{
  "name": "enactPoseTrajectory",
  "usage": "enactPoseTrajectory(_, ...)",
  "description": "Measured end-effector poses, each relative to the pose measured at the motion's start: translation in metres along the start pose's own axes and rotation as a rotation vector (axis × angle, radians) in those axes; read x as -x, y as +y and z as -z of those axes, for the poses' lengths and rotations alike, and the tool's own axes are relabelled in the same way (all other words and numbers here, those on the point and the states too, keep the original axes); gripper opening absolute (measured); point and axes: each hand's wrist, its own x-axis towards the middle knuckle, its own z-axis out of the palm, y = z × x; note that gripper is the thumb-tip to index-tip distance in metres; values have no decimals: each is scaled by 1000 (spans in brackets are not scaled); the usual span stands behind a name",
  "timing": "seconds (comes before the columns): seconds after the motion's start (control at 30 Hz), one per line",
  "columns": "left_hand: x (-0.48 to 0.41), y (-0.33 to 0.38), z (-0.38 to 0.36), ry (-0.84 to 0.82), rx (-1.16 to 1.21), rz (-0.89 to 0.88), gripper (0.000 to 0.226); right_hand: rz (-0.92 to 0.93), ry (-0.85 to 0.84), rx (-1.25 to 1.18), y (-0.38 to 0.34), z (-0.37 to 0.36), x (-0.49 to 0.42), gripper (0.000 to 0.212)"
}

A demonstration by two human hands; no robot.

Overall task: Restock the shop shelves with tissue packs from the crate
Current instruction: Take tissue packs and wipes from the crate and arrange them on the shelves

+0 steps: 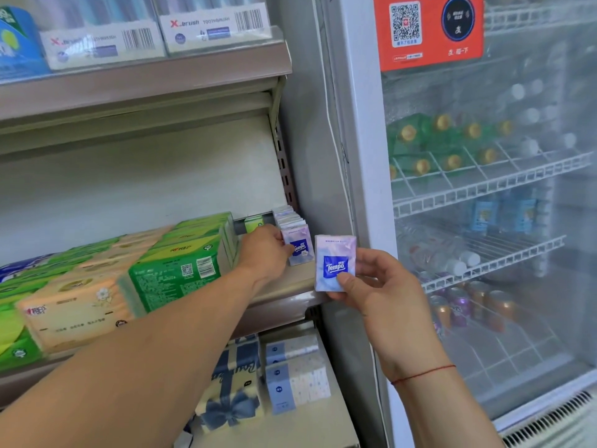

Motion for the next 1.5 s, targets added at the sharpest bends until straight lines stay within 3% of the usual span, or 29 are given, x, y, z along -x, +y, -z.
enactPoseTrajectory(0.47,4,3,1,-17,4,48,23,-14,-10,-10,-2,-2,3,27)
enactPoseTrajectory(0.53,8,4,5,-35,-16,76,33,-17,-4,-3,-3,-2,4,27)
enactPoseTrajectory(0.67,53,29,35,140,-22,-56,24,-22,-9,1,-8,-7,6,28)
enactPoseTrajectory(0.73,86,41,51,79,181,-121,26,-23,-13,-7,-8,-9,8,29)
enactPoseTrajectory(0.8,119,50,63,-126,298,-114,24,-7,-16,-8,-9,-10,11,30)
enactPoseTrajectory(0.87,138,53,66,-253,266,-107,21,7,-16,7,-9,-10,13,32)
enactPoseTrajectory(0.93,146,52,65,-266,251,-95,20,14,-20,24,-9,-10,16,34)
enactPoseTrajectory(1.17,131,51,68,-185,232,-79,10,-10,31,44,-16,-12,26,33)
enactPoseTrajectory(1.37,64,37,48,-62,33,20,14,-31,116,52,-19,5,18,21)
enactPoseTrajectory(1.5,41,28,28,-110,-195,51,20,-43,101,28,-16,9,11,22)
